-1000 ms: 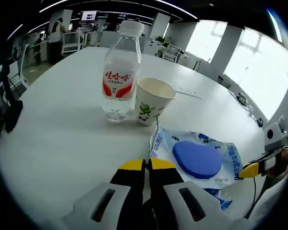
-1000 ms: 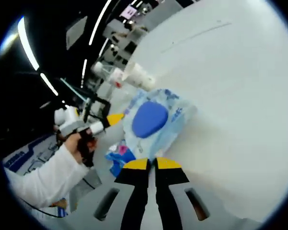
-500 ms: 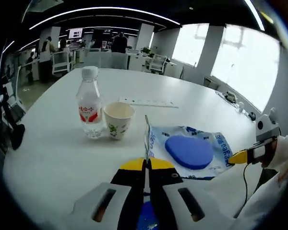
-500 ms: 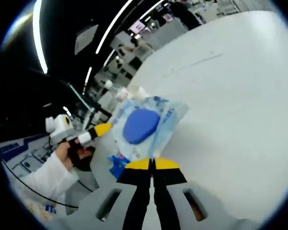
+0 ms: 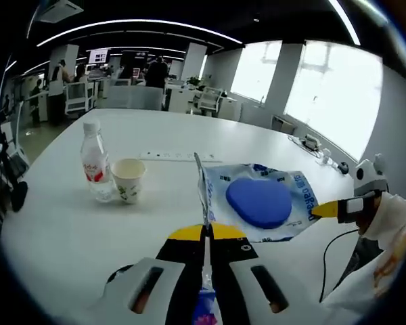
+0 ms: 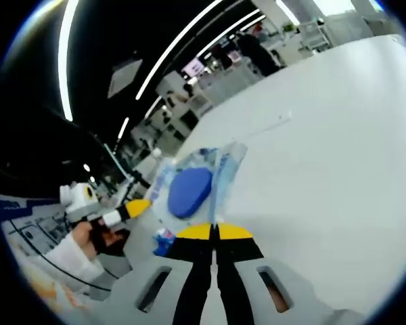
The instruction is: Arrange the tabletop items into an orderly group along one side of the table until the central work area is clear of visible clutter.
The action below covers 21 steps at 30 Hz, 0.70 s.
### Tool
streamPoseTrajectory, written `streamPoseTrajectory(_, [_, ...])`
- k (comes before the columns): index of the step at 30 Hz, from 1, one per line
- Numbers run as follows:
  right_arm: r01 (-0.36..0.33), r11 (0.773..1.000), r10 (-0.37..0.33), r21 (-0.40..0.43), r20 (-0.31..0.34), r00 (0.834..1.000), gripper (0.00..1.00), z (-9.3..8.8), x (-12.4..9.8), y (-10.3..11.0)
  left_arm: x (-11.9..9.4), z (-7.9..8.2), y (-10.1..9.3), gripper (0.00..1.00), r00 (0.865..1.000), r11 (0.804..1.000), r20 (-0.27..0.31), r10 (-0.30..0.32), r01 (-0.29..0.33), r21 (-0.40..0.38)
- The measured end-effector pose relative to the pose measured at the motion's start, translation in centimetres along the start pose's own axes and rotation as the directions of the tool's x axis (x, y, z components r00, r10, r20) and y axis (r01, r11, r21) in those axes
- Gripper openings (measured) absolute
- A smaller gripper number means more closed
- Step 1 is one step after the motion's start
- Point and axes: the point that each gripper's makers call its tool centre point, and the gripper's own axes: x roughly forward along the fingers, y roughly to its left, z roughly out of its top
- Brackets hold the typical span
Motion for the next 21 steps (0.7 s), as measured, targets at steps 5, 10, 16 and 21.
streamPoseTrajectory(5, [0.013, 1.000, -0.012, -0.017, 0.017, 1.000, 0.00, -0.1, -1.1, -0.2, -0.2, 0.0, -1.1, 0.00, 1.000, 1.000, -0.003, -0.011, 0.011, 0.012])
streamPoseTrajectory(10, [0.016, 0.999, -0.015, -0.031, 0.033, 0.999, 0.00, 0.3, -1.5, -0.2, -0.2, 0.3, -1.5, 0.00, 1.000, 1.000, -0.002, -0.012, 0.012, 0.019])
streamPoseTrajectory(16, [0.017, 0.997, -0.013, -0.081, 0.055, 0.998, 0.00, 1.7, -2.0, 0.4, -0.3, 1.3, -1.9, 0.00, 1.000, 0.999, 0.010, -0.017, 0.016, 0.031])
streamPoseTrajectory(21, [0.015, 0.995, -0.009, -0.103, 0.061, 0.998, 0.00, 2.4, -2.3, 0.6, -0.4, 2.0, -2.1, 0.00, 1.000, 0.999, 0.019, -0.017, 0.016, 0.037])
